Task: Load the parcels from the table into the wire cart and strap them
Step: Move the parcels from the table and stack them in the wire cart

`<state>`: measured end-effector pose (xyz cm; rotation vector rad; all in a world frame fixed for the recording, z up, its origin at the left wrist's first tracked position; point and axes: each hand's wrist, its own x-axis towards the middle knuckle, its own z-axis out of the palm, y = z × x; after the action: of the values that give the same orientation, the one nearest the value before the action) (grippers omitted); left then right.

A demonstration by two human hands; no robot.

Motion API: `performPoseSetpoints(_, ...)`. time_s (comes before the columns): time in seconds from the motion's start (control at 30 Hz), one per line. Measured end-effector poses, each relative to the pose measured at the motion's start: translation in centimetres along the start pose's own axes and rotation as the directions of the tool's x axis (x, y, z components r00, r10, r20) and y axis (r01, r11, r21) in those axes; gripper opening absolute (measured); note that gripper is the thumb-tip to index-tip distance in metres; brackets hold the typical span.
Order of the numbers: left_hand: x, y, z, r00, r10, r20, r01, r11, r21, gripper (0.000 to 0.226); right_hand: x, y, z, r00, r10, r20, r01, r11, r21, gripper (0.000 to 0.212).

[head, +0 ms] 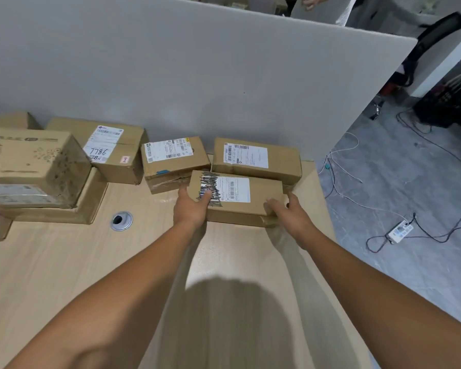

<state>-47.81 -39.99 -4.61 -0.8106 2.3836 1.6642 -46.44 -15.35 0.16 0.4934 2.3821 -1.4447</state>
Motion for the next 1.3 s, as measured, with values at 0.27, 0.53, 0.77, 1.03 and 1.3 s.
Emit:
performPoseSetpoints(0.27,-4.8,-2.8,-4.4,0.999,0.033,-0.027,-0.033,0.999,-0.008,0.049,-3.6,2.6,3.4,1.0,-0.009,-0.005,0.009,0.987,0.162,0.059)
performPoseSetpoints(0.53,-22.3,-11.2,-14.6,0.957,-0.075,-0.279,-0.025,0.941,-0.338,0.061,-18.3,4.2,8.5,0.978,0.022,0.207,-0.078,0.962,0.262,0.088)
performPoseSetpoints(0.77,-34.4,-17.2,-23.8,0.729,-0.322,-0.603,-0.123,0.806,-0.579,0.074,-29.2,2.2,17.0,0.83,-0.069,0.553,-0.063,0.974,0.216,0.057)
performPoseSetpoints(1.03,-46.3,-24.1,-32.7,0.373,-0.641,-0.671,-0.418,0.529,-0.738,0.131,-44.8,0.5,29.3,0.566,-0.176,0.805,0.106,0.984,0.141,0.063)
performPoseSetpoints(1.3,-67.2,-37.3,-40.7,0.177,-0.747,-0.64,-0.703,0.359,-0.614,0.102,-64.7,2.6,40.1,0.134,-0.083,0.987,0.573,0.82,-0.009,0.048)
